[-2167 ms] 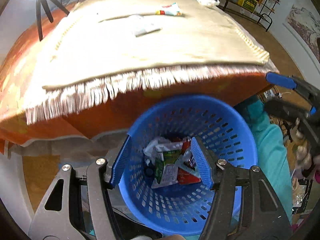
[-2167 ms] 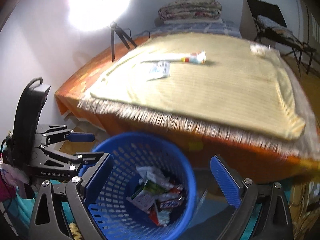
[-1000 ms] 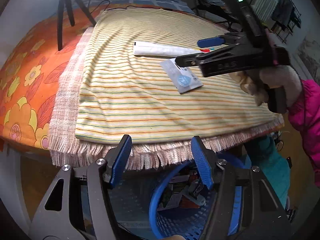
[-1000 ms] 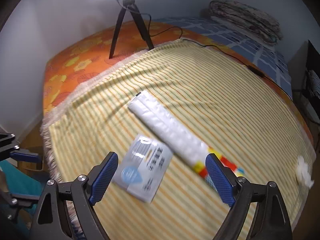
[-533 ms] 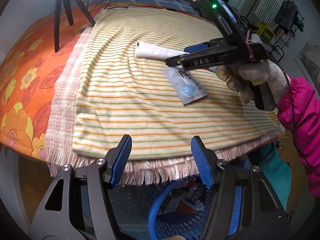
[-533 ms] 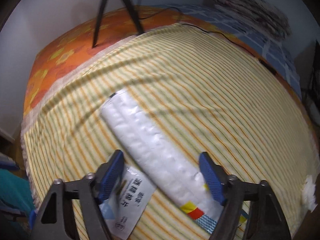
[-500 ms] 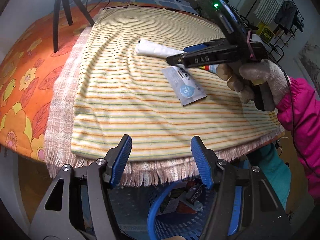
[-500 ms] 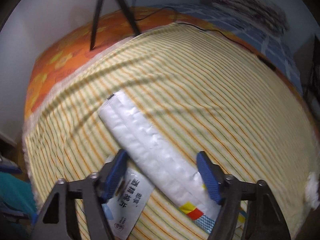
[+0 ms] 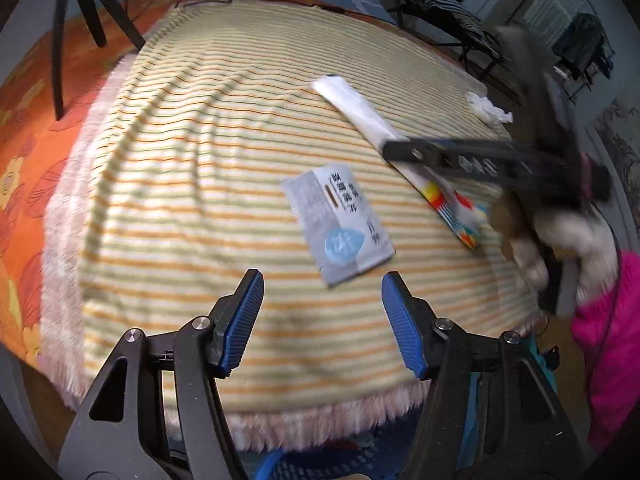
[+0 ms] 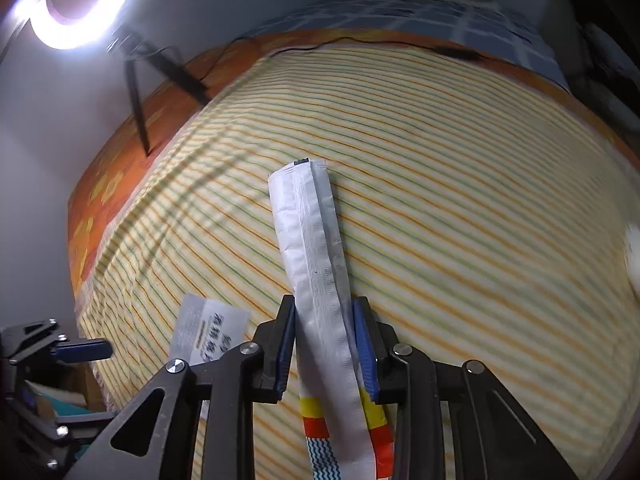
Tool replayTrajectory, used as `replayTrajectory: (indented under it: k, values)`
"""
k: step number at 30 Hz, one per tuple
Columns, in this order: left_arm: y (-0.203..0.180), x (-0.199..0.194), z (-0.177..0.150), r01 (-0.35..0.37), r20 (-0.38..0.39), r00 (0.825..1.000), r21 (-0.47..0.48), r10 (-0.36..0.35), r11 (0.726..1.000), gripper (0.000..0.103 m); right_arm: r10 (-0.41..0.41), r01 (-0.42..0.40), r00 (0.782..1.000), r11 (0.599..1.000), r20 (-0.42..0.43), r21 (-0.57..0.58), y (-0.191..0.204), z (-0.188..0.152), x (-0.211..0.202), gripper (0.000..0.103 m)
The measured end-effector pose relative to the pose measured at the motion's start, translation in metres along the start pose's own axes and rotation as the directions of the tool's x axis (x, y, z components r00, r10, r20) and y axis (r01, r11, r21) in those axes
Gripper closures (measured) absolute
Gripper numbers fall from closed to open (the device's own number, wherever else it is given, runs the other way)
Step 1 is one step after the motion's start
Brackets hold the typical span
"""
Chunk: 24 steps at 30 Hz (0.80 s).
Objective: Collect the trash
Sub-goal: 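Grasp the alcohol wipe packet with the left gripper while the right gripper grasps the white snack wrapper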
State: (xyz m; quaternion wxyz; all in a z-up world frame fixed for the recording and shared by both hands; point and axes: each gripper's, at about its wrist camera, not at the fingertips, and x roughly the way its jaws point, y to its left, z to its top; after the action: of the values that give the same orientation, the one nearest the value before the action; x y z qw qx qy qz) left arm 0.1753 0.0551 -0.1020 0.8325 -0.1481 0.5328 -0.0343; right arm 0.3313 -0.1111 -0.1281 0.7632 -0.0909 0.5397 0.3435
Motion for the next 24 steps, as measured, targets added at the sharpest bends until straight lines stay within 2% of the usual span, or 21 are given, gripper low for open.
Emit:
replayTrajectory:
  k: [5, 9, 11, 15, 19, 24]
  values:
    - [-0.003, 0.022, 0.020, 0.006, -0.033, 0.999, -0.062, -0.008, 0.998, 0.040, -0.074, 0.074, 0.997, 0.997, 0.003, 0.023, -0.011, -0.024, -0.015, 0.075]
    - [-0.004, 0.036, 0.034, -0.023, -0.033, 0.999, -0.100, 0.019, 0.995, 0.040, -0.058, 0.058, 0.998, 0.995, 0.005, 0.077, -0.026, -0.041, -0.026, 0.075]
    - [-0.010, 0.040, 0.038, -0.053, -0.029, 0.998, -0.083, 0.051, 0.995, 0.040, -0.047, 0.047, 0.999, 0.994, 0.001, 0.096, -0.029, -0.046, -0.030, 0.072]
    - [-0.031, 0.050, 0.042, -0.137, -0.023, 0.990, -0.009, 0.136, 0.991, 0.040, -0.026, 0.025, 1.000, 0.991, 0.007, 0.132, -0.035, -0.048, -0.034, 0.053]
    - [-0.052, 0.060, 0.042, -0.213, -0.003, 0.977, 0.097, 0.214, 0.972, 0.040, -0.036, 0.035, 0.999, 0.991, 0.003, 0.130, -0.036, -0.047, -0.034, 0.053]
    - [-0.057, 0.061, 0.040, -0.220, 0.019, 0.975, 0.116, 0.219, 0.969, 0.050, -0.053, 0.054, 0.999, 0.994, -0.009, 0.090, -0.030, -0.049, -0.031, 0.051]
